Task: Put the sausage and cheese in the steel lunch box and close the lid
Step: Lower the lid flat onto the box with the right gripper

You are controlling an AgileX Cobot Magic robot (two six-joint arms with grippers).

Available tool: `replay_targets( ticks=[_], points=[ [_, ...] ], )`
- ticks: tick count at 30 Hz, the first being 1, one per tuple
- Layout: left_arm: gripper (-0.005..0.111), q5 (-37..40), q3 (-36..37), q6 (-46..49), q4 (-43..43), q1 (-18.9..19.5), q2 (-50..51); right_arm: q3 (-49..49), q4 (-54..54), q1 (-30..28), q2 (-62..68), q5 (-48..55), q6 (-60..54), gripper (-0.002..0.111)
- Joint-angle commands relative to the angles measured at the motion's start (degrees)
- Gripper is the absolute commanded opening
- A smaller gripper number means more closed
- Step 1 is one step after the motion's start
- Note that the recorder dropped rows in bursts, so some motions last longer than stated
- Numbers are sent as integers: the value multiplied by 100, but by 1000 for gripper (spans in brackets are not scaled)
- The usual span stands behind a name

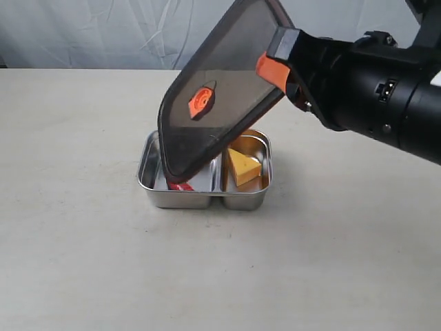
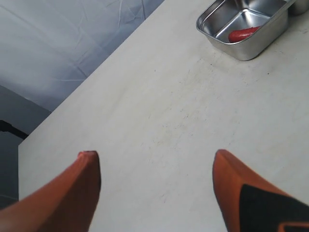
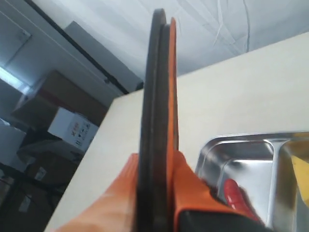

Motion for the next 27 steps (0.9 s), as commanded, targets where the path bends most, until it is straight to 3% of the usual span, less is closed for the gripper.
replay_targets(
  ticks=[1,3,5,7,9,13,14,27],
  points=[
    [63,-55,-29,-69,15,-33,5,519,-3656,182,-7,-1499,3765,-1],
    [63,-55,-29,-69,15,-33,5,742,-4853,52,144,-2258,5121,-1],
    [63,-55,-29,-69,15,-33,5,893,-5124,-85,306,-2430,5533,-1],
    [63,-55,-29,-69,15,-33,5,1029,-4846,-195,485,-2435,5665,-1],
    [63,-55,-29,-69,15,-33,5,1296,-4476,-304,733,-3116,5796,-1],
    [63,-55,-29,-69,15,-33,5,2062,-3817,-352,1392,-6033,6570,-1],
    [63,-55,-29,-69,15,-33,5,2183,-3620,-352,1604,-6237,6752,-1],
    [63,-55,-29,-69,15,-33,5,1829,-3686,-352,3046,-6237,7385,-1]
  ],
)
